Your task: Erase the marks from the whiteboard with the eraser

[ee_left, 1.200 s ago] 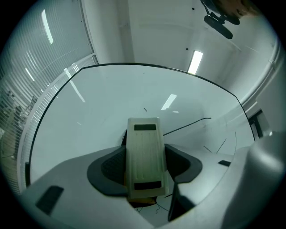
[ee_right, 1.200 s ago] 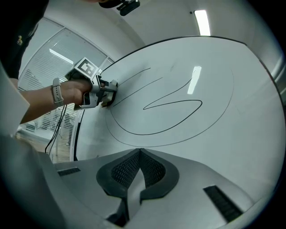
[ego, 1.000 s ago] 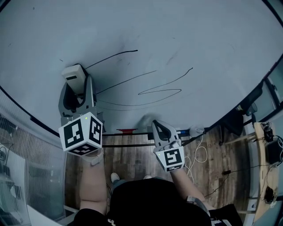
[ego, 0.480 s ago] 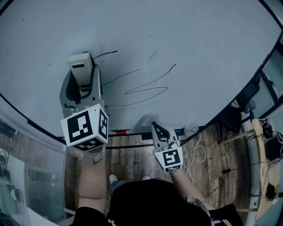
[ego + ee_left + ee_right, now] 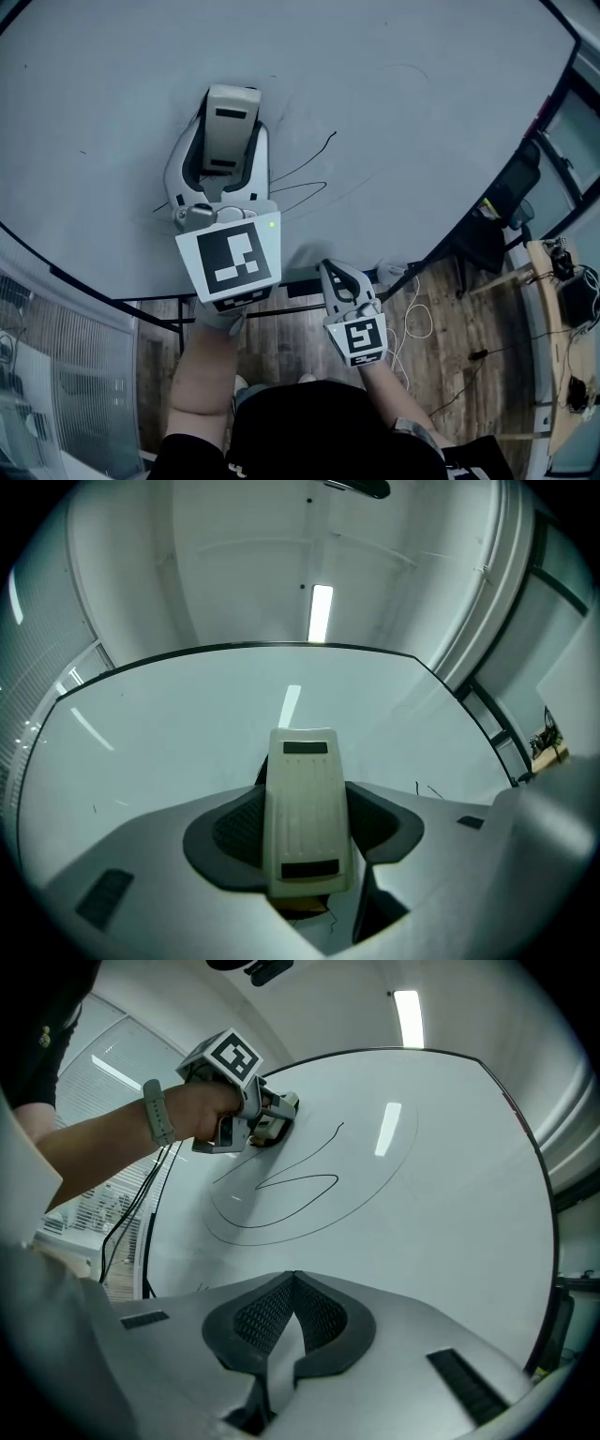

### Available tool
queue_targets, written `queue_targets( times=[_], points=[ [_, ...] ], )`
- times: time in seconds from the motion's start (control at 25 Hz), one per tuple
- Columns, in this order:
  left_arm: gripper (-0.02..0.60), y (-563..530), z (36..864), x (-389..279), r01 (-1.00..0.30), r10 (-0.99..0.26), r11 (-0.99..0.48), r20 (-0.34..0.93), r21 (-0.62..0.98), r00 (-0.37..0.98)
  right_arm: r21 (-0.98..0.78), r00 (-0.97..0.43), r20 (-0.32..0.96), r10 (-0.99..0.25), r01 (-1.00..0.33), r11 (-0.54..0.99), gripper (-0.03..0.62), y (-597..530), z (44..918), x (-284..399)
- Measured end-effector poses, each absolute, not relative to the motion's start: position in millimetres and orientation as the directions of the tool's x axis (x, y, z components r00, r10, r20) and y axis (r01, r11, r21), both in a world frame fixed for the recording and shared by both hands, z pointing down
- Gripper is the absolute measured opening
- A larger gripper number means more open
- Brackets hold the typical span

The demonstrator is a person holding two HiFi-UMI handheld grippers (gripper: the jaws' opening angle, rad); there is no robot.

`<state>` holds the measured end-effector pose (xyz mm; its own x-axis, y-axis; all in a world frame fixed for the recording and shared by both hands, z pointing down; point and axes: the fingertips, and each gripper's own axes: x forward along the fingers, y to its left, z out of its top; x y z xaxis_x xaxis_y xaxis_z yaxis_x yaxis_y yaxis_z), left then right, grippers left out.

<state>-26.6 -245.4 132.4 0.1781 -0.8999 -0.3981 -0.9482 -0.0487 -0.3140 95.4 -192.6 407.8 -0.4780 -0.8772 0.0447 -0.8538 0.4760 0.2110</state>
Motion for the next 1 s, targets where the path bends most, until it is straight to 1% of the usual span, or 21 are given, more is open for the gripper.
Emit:
queue_targets(
  times=[0.12, 0.2, 0.36, 0.52, 0.64, 1.0],
  points=[
    [0.264, -248, 140, -16, -0.920, -0.907, -0.039, -0.372, -0.389, 0.196, 0.208, -0.468, 0.043, -0.882, -0.860, 0.467, 0.026, -192, 408, 102],
    [0.264, -249, 143, -15, -0.910, -0.910, -0.041, -0.360, -0.412, 0.204, 0.205, -0.467, 0.044, -0.883, -0.861, 0.465, 0.026, -192, 408, 103],
    [0.264, -246, 144, -23, -0.941, -0.907, -0.066, -0.373, -0.332, 0.195, 0.203, -0.478, 0.047, -0.877, -0.855, 0.477, 0.026, -191, 409, 99],
    [0.264, -246, 145, -39, -0.947, -0.916, -0.072, -0.356, -0.314, 0.188, 0.199, -0.502, 0.055, -0.863, -0.841, 0.503, 0.026, -189, 414, 85],
    [0.264, -246, 148, -60, -0.942, -0.923, -0.061, -0.340, -0.329, 0.178, 0.197, -0.521, 0.066, -0.851, -0.829, 0.523, 0.026, -186, 418, 72],
    [0.264, -241, 167, -157, -0.969, -0.947, -0.011, -0.309, -0.247, 0.090, 0.196, -0.572, 0.091, -0.815, -0.792, 0.578, 0.026, -186, 421, 11]
  ],
)
